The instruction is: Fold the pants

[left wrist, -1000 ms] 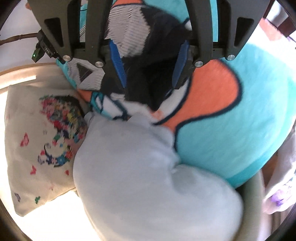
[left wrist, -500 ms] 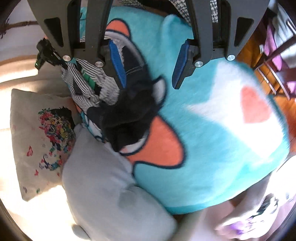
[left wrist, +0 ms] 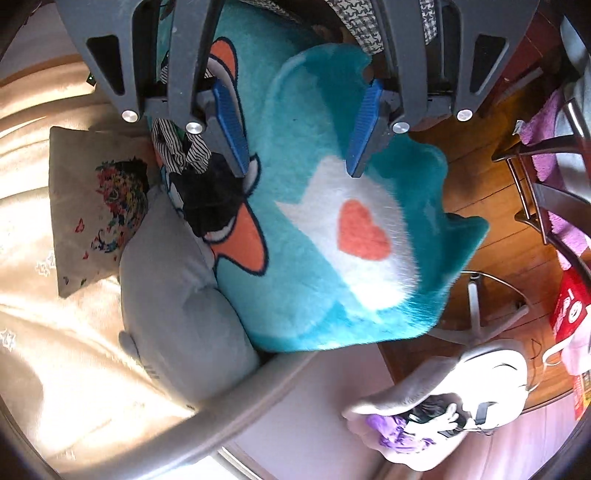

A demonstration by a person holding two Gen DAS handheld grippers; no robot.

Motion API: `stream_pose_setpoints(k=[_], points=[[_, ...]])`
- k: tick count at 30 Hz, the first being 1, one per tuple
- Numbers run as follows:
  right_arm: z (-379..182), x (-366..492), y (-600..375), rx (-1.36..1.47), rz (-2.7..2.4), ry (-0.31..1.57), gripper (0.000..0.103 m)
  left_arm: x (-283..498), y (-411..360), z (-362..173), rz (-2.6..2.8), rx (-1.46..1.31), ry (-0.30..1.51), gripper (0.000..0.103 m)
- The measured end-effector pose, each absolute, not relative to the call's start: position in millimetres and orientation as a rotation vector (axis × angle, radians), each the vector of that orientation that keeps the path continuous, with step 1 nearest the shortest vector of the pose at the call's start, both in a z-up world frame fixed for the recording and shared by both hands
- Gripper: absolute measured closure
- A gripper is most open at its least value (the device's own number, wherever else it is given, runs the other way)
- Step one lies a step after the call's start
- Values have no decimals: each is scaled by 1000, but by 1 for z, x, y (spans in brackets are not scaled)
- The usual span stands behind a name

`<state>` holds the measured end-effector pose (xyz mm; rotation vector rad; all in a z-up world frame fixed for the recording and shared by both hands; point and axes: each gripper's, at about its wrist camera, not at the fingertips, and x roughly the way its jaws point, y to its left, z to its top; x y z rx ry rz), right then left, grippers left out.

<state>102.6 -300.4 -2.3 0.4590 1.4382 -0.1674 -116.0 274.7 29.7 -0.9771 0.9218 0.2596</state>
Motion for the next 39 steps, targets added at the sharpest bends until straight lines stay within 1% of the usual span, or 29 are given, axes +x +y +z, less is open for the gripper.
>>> stream_pose_setpoints(k=[10,15,24,32,39], points=[[-18,91,-280,384,-193,1480,56,-135,287,19,300,-1009,923,48],[-19,80,-281,384,-203,1476,52,-118,281,16,266,-981,952,48],[-13,53,-310,450,-283,1450,50,-72,260,8,165,-939,1007,48],[-4,22,-336,543,-325,1385,48,-41,253,-3,117,-917,1043,48],[-7,-6,-343,530,-328,1385,47,-13,244,-17,98,-875,1117,48]])
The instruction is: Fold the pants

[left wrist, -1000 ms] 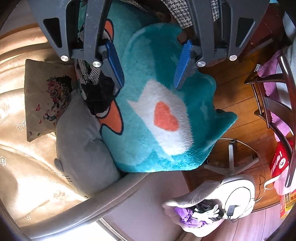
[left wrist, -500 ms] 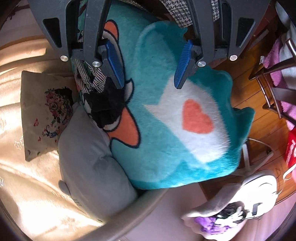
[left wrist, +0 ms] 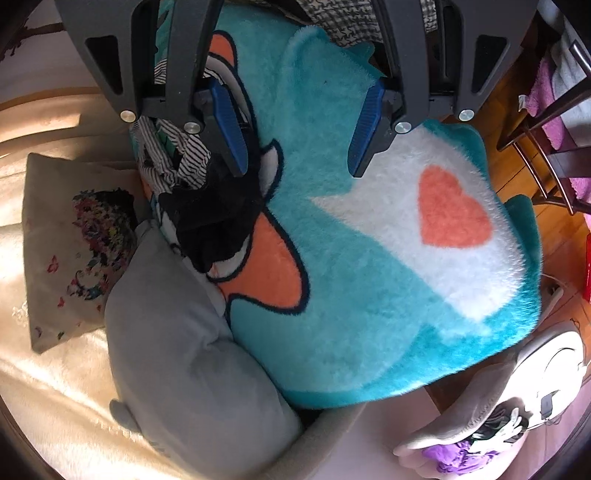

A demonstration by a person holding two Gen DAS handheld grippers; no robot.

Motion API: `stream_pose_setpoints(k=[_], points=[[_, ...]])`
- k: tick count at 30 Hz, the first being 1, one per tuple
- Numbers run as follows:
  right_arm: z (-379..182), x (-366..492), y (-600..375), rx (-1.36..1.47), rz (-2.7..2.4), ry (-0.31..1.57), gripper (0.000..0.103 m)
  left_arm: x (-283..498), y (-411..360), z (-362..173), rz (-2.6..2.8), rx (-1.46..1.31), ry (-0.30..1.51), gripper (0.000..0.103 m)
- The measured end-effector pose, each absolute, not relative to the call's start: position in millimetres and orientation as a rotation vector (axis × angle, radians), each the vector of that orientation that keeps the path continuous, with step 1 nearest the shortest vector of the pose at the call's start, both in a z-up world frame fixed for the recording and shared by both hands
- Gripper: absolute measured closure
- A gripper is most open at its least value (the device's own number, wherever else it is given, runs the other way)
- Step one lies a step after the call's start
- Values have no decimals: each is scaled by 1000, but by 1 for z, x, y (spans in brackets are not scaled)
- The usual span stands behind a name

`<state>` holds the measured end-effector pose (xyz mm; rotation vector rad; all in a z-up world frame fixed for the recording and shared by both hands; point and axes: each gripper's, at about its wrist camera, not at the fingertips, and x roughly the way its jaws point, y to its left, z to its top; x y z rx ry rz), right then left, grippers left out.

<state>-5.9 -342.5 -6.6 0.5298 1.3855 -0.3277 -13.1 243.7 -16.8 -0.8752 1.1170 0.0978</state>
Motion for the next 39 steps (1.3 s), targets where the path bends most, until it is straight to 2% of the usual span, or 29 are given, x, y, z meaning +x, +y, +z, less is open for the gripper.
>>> stream_pose_setpoints(k=[9,20,22,23,24,28,29,30,31,39], points=[[-7,-16,-336,541,-266,1358,43,28,206,-28,7,-739,1190,48],[-12,16,-290,468,-138,1328,43,84,167,-45,27,-361,1230,47],[-14,16,-291,460,-155,1320,43,90,159,-43,21,-296,1236,58],[-17,16,-292,465,-158,1324,43,92,158,-42,1,-295,1239,79],[-21,16,-293,472,-157,1331,43,93,158,-40,-14,-302,1245,87],[-31,22,-289,468,-155,1308,40,96,168,-31,-38,-396,1258,96],[-32,26,-285,454,-145,1312,46,94,172,-29,-45,-427,1263,96],[-32,29,-281,453,-126,1311,77,93,176,-26,-46,-455,1262,96],[-33,33,-278,472,-88,1331,88,90,181,-23,-46,-483,1263,96],[9,13,-287,593,-5,1292,91,62,203,7,-52,-588,1225,97]])
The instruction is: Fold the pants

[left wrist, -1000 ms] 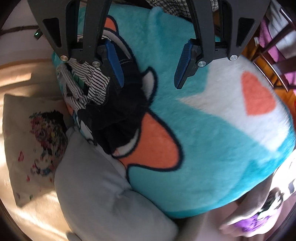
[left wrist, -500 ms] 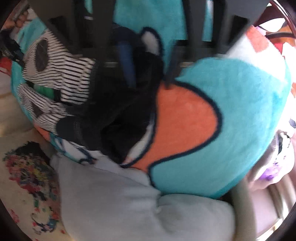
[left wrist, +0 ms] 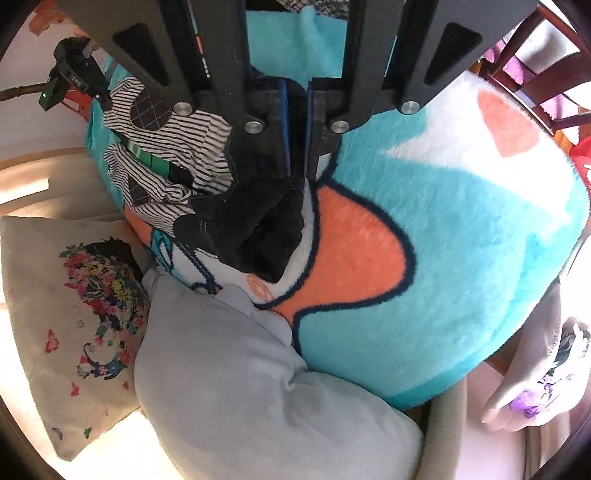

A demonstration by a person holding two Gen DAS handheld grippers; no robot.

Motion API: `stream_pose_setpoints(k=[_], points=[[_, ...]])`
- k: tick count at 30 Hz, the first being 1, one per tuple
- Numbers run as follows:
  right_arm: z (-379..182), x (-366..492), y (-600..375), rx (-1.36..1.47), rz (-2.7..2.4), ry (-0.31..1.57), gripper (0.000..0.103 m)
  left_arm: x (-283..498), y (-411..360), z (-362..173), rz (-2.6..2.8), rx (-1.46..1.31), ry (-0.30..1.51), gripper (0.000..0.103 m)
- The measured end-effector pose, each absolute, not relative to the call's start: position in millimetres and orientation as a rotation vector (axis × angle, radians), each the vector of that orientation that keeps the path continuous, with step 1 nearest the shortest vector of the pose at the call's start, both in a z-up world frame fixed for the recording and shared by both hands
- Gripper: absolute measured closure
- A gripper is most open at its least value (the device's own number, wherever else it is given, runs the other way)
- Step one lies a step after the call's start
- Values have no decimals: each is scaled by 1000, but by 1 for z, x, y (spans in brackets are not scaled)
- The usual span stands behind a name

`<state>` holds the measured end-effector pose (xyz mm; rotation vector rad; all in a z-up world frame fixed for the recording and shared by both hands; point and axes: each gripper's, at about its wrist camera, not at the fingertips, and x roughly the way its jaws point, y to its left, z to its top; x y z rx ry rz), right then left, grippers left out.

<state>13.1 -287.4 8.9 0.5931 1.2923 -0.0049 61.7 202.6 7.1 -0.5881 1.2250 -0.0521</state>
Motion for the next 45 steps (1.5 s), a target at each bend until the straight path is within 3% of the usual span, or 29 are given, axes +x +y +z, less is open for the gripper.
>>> stream_pose_setpoints(k=[11,13,15,20,32,45], points=[[2,-17,-311,483,-147,1356,92,34,211,-31,63,-637,1234,94],[12,-13,-308,403,-162,1341,88,21,218,-17,75,-641,1182,86],[23,-9,-303,310,-194,1325,66,6,223,-4,100,-650,1124,61],[48,11,-276,106,-198,1291,59,-38,231,23,174,-659,1011,52],[23,64,-117,-53,194,1415,56,-149,266,37,493,-630,927,47],[20,56,-103,-67,222,1416,54,-160,268,41,502,-646,901,43]])
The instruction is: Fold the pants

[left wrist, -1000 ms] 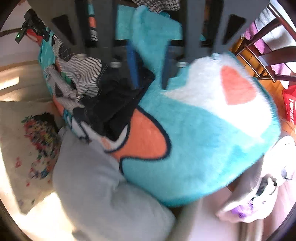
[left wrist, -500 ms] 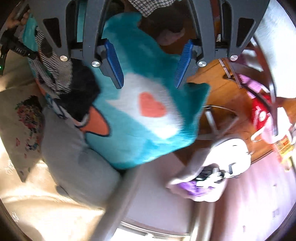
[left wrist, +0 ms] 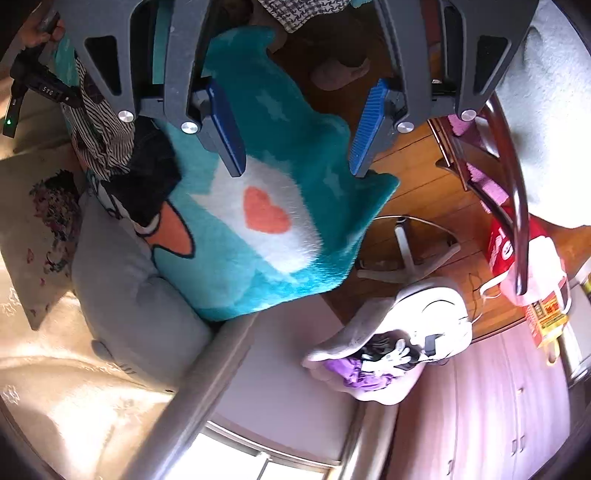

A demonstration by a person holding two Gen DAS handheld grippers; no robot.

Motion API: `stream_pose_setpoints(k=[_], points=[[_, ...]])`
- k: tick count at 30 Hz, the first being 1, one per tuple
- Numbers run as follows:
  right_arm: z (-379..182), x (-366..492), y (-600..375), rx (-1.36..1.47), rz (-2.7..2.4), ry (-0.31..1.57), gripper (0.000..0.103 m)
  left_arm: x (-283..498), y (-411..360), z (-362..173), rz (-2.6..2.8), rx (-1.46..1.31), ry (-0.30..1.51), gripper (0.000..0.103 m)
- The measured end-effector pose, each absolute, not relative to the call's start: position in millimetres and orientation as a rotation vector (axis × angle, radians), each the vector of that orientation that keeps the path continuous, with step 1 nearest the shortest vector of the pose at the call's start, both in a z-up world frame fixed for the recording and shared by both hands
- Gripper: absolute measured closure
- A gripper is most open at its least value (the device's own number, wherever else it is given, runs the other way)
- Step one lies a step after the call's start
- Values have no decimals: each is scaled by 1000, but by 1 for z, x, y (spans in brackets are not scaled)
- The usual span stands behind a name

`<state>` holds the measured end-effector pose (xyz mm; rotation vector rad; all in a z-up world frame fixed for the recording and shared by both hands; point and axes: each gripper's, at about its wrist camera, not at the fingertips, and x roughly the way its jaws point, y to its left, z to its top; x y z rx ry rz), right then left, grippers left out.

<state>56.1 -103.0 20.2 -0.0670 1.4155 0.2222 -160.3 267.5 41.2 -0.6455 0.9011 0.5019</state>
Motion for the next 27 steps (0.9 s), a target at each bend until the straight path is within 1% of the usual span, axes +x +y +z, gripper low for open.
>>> stream_pose_setpoints(k=[2,9,14,18,22,27], points=[[20,54,-108,-59,208,1418,53,-157,265,41,490,-638,904,42],[19,47,-118,-36,172,1425,53,-151,262,40,467,-626,920,41],[28,38,-125,-8,171,1397,53,-129,255,42,400,-612,924,41],[46,27,-149,32,149,1336,46,-90,232,48,280,-559,949,41],[59,11,-189,86,66,1277,44,-47,194,58,145,-455,975,40],[56,-18,-252,201,-91,1242,44,11,145,57,-33,-372,1055,40]])
